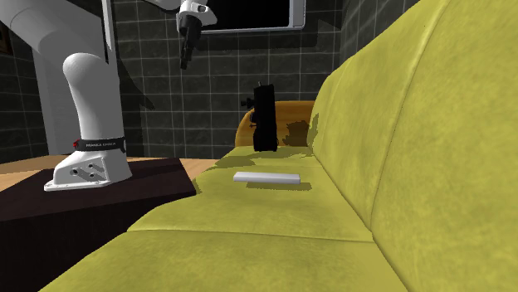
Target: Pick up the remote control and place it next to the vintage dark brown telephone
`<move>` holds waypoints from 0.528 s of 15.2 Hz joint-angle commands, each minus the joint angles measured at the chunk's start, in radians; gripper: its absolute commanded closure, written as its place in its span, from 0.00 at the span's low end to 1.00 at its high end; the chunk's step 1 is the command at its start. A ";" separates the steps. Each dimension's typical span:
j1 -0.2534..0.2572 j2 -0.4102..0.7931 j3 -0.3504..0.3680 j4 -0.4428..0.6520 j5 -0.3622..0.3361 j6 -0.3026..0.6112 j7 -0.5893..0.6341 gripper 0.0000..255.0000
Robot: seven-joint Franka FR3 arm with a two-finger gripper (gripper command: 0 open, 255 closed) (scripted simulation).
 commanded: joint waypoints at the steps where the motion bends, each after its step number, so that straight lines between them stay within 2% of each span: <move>1: 0.000 0.000 0.000 0.000 0.000 0.000 0.000 0.00; 8: -0.057 0.116 -0.078 -0.102 -0.039 0.265 0.007 0.00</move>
